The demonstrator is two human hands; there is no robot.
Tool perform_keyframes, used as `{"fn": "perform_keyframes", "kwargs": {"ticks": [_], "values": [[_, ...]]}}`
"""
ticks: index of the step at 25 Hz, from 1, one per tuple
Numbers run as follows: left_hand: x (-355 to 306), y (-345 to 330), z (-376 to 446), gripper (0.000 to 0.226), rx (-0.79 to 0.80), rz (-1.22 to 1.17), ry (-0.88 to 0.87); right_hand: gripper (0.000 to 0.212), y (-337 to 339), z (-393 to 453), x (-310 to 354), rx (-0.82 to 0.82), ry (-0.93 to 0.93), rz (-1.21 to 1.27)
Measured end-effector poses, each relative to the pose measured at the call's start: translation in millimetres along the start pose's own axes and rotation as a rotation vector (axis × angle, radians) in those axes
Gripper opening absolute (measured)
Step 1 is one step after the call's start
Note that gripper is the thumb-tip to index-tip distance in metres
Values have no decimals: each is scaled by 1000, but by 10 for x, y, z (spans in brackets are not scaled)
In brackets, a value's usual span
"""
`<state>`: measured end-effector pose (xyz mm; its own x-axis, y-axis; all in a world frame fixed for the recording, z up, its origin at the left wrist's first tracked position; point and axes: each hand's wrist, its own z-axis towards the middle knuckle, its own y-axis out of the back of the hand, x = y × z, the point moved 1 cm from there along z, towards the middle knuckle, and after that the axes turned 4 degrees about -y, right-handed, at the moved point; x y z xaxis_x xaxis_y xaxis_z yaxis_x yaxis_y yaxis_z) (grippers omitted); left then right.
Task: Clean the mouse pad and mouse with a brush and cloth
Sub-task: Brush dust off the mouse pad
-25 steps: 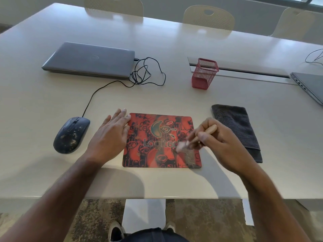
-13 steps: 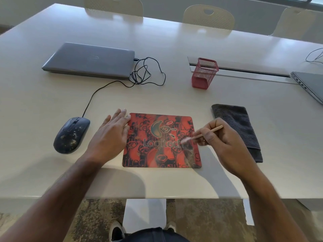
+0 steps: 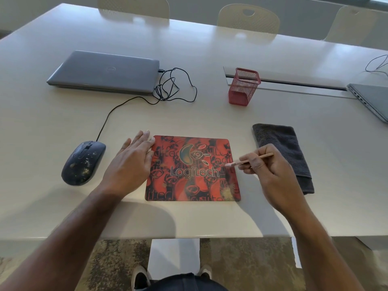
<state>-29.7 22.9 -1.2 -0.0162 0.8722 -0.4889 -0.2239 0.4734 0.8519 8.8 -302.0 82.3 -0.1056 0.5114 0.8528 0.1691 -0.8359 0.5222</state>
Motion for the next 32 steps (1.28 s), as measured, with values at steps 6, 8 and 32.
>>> {"fn": "perform_keyframes", "kwargs": {"ticks": [6, 8, 32], "values": [[-1, 2, 0, 48, 0, -2, -4, 22, 60, -110, 33, 51, -40, -134], [0, 1, 0, 48, 1, 0, -2, 21, 65, -104, 74, 12, -23, -82], [22, -7, 5, 48, 7, 5, -5, 24, -400, 454, 465, 6, -63, -89]]}}
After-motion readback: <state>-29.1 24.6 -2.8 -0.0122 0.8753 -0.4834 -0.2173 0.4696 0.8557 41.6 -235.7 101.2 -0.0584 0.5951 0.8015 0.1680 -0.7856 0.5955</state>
